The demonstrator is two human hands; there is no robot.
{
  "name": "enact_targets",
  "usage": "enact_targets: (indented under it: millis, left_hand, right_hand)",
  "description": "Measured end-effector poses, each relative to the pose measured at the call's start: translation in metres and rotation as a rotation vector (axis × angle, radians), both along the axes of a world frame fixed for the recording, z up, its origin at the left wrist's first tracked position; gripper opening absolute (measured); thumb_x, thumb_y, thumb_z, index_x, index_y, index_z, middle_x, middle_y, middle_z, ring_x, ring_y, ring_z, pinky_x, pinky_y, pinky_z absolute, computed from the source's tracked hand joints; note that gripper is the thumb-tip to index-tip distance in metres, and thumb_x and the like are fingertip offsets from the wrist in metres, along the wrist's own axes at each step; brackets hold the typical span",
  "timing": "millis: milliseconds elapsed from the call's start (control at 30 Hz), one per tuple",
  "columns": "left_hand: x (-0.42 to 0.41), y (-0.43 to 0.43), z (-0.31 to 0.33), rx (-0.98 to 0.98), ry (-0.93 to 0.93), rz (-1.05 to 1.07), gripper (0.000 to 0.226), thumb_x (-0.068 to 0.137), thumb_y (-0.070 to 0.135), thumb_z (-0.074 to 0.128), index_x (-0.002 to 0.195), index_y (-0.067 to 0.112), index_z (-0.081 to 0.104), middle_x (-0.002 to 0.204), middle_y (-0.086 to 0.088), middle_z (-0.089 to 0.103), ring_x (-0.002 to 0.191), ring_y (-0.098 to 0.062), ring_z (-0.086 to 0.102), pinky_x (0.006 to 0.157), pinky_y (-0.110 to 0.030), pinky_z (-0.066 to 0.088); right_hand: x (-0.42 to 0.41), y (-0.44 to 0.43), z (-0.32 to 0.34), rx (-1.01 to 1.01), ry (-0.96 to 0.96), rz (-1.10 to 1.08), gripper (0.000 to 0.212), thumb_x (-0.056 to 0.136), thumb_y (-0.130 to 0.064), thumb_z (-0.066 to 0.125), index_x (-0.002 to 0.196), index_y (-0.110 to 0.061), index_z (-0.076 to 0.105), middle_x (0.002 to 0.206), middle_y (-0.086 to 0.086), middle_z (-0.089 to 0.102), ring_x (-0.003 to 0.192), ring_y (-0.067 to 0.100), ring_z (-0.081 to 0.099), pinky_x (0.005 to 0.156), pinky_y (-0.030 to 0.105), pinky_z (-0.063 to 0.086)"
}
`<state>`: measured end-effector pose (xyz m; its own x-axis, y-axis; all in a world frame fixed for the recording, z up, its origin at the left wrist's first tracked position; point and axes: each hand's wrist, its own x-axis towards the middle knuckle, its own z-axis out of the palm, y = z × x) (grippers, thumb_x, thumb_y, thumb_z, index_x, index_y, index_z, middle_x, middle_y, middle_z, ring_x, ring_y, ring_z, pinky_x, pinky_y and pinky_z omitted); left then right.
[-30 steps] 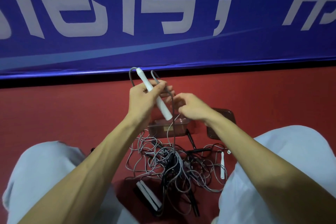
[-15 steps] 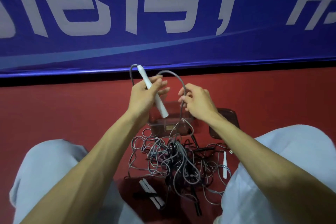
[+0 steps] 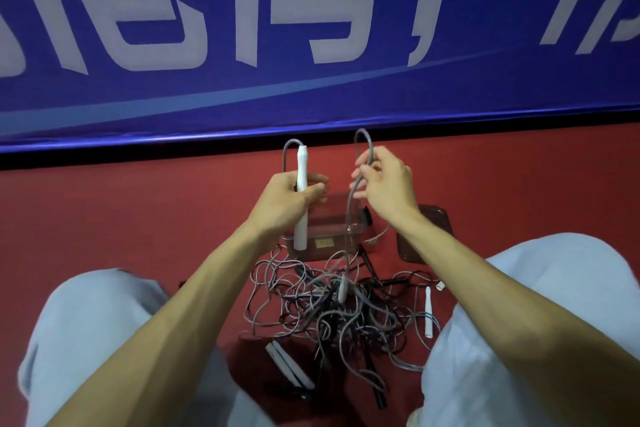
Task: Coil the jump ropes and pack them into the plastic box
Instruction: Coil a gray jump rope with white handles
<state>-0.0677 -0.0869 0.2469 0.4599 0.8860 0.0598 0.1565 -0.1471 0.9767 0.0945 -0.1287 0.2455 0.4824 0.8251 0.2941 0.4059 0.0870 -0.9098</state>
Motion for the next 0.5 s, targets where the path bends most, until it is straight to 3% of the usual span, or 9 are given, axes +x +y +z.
enact_targets:
  millis: [133,267,500]
  left_hand:
    - [0.0,-0.003,-0.002,0.025,0.085,-0.036,0.012,0.094,0.012,0.063,0.093,0.023,0.07,0.103,-0.01,0.073,0.099,-0.024,0.069,0.098,-0.042,0.052]
    - [0.004,-0.006,-0.005,0.066,0.167,-0.081,0.011,0.094,0.016,0.063,0.095,0.024,0.07,0.103,-0.005,0.073,0.087,-0.014,0.063,0.091,-0.038,0.051]
    - [0.007,-0.012,-0.006,0.054,0.187,-0.136,0.02,0.093,0.013,0.065,0.075,0.02,0.069,0.066,0.009,0.064,0.063,-0.009,0.057,0.062,-0.022,0.046]
  right_hand:
    - [0.0,-0.001,0.013,0.128,0.123,-0.001,0.031,0.093,0.008,0.043,0.081,-0.02,0.052,0.076,0.007,0.062,0.066,0.02,0.067,0.057,0.032,0.059]
    - [-0.004,-0.003,0.017,0.153,0.173,0.03,0.027,0.094,0.006,0.047,0.084,-0.018,0.052,0.077,0.007,0.063,0.067,0.02,0.069,0.059,0.033,0.06]
    - [-0.006,-0.004,0.029,0.215,0.417,0.062,0.013,0.097,0.003,0.046,0.094,-0.007,0.053,0.081,0.01,0.065,0.068,0.02,0.07,0.057,0.029,0.058]
